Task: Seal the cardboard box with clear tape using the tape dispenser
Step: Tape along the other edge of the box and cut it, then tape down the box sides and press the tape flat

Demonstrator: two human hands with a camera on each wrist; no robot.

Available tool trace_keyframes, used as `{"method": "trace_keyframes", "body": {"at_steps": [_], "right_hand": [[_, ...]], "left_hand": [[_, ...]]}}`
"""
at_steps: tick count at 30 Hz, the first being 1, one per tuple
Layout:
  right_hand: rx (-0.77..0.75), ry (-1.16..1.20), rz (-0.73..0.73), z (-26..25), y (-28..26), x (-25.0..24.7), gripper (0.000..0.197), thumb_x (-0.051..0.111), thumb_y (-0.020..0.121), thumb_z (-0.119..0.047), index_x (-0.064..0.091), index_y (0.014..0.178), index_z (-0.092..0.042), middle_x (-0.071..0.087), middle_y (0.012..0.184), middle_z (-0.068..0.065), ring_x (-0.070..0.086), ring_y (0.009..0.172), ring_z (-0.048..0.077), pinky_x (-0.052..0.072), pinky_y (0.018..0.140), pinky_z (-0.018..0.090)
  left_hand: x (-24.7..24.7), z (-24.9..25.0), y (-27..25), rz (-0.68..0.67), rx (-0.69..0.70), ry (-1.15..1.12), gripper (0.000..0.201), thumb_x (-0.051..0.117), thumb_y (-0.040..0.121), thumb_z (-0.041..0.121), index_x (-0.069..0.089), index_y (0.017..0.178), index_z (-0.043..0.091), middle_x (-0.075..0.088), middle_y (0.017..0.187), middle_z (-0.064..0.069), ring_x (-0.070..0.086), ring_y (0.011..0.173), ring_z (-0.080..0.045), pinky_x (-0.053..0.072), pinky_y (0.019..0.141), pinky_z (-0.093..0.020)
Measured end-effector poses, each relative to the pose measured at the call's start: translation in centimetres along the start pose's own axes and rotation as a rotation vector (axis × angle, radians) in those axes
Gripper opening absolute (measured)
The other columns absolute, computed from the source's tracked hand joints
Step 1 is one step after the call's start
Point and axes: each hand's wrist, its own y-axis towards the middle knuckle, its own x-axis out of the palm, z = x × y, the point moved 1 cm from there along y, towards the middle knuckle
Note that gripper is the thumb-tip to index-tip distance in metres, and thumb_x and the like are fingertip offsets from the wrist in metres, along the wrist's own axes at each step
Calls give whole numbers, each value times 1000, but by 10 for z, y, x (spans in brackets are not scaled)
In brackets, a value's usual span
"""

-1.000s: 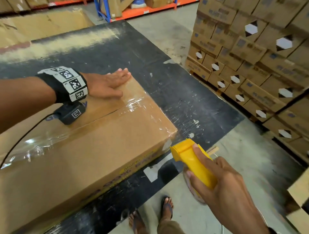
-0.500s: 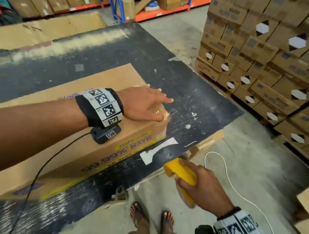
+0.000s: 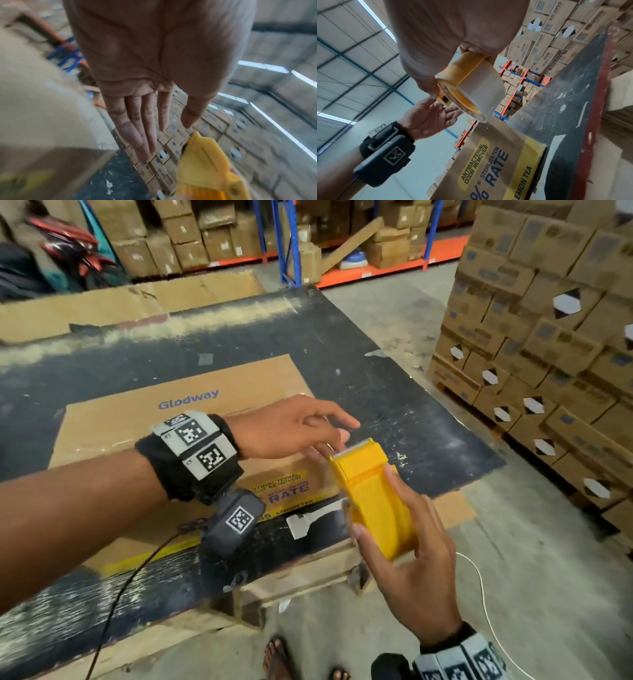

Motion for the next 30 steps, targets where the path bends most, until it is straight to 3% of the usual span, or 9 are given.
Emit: {"method": "trace_keyframes", "body": {"at_steps": [3,5,8,13,18,21,24,26,30], "right_hand": [[-59,18,6,-10,5,6,73,79,82,-36,51,147,-16,59,101,9,54,88,14,47,65,29],[-87,41,1,-17,8,11,74,79,82,-37,51,146,-14,58,99,7,53,88,11,46,64,27],[-112,67,-14,-29,11,24,73,77,83,-41,51,146,-16,54,95,4,55,82,15,46,58,29],[-121,85,-54,-62,19,55,74,81,81,-35,50,148,-22,55,99,3,57,84,13,47,62,22],[-92,33,-118,-119,26,111,76,75,83,-42,43,151,-38,56,105,-3,55,98,0,46,75,13],[-59,9,-120,-160,16,142,76,77,81,-45,42,149,-48,57,105,-7,53,100,-8,41,78,4],[-70,-41,-117,-193,2,172,82,80,77,-47,41,148,-51,53,97,-11,50,95,-22,41,75,-1],[-73,-71,-120,-213,-1,198,84,78,74,-49,40,148,-51,53,93,-11,50,91,-23,41,72,-2],[-16,-66,-143,-240,8,258,78,74,76,-54,39,146,-55,53,96,-19,49,92,-23,40,71,-3]], "left_hand": [[-2,-1,-19,39,-21,-185,30,64,97,15,68,127,16,76,96,-10,69,86,-19,58,85,-33],[-9,-5,-31,80,-3,-260,31,63,96,6,69,126,13,74,98,-17,66,81,-18,58,75,-24],[-24,-12,-45,157,3,-274,32,63,95,1,68,125,8,72,100,-23,62,85,-24,55,70,-21],[-55,-33,-75,235,20,-225,32,65,94,0,68,125,9,71,95,-28,60,89,-28,55,73,-22],[-124,-56,-114,333,64,-84,37,74,87,2,69,122,10,77,95,-26,71,88,-28,56,87,-50],[-199,-80,-138,429,68,-53,37,76,84,3,70,119,12,80,77,-4,75,72,-13,59,79,-32],[-274,-111,-163,513,0,-18,45,85,73,17,71,115,13,78,71,3,73,68,-7,57,87,-32],[-308,-137,-172,494,-32,1,51,85,65,28,74,114,18,78,74,0,74,75,-11,56,98,-39],[-339,-194,-167,424,-62,15,36,77,74,19,75,110,24,77,88,-22,72,97,-30,48,110,-52]]}}
